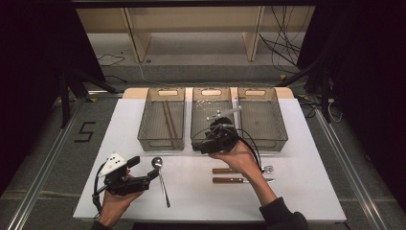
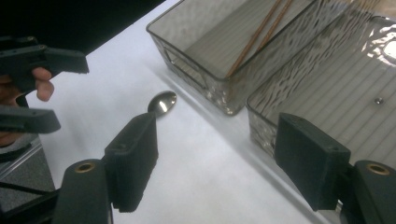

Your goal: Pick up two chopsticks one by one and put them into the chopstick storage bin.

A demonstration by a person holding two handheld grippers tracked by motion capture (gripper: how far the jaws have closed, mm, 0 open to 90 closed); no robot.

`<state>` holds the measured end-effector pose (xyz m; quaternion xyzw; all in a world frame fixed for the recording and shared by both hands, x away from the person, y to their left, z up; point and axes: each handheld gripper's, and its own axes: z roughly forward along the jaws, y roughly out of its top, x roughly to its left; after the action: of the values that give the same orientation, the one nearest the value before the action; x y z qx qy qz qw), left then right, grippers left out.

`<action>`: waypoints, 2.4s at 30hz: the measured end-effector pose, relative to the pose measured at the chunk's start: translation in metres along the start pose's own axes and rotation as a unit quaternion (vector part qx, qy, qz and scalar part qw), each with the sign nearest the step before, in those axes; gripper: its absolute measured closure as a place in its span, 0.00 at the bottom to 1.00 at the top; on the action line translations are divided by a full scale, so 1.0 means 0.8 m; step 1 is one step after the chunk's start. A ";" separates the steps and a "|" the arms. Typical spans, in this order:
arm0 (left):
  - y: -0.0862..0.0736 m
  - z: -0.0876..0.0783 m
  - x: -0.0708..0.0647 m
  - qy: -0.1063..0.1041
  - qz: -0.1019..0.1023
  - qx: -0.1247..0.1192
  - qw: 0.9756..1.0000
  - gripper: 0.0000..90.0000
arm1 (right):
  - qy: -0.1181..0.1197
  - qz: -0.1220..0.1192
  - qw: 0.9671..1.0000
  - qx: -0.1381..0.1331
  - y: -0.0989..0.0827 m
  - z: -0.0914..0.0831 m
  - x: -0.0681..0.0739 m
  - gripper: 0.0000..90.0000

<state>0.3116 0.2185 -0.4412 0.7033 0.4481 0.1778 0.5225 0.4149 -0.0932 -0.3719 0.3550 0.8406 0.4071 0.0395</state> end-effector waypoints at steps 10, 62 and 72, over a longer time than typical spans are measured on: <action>0.000 0.003 -0.004 -0.016 0.001 0.012 1.000 0.12 | -0.006 0.001 1.000 -0.026 -0.041 -0.019 -0.002 0.33; 0.003 0.025 -0.025 -0.085 0.019 0.084 0.993 0.18 | -0.052 0.056 0.985 -0.158 -0.204 -0.112 -0.030 0.28; 0.001 0.029 -0.033 -0.102 0.027 0.100 0.989 0.21 | -0.052 0.050 0.986 -0.151 -0.204 -0.107 -0.024 0.28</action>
<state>0.3143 0.1841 -0.4438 0.7783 0.3885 0.0734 0.4878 0.3069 -0.2292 -0.4356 0.4073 0.7473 0.5121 0.1163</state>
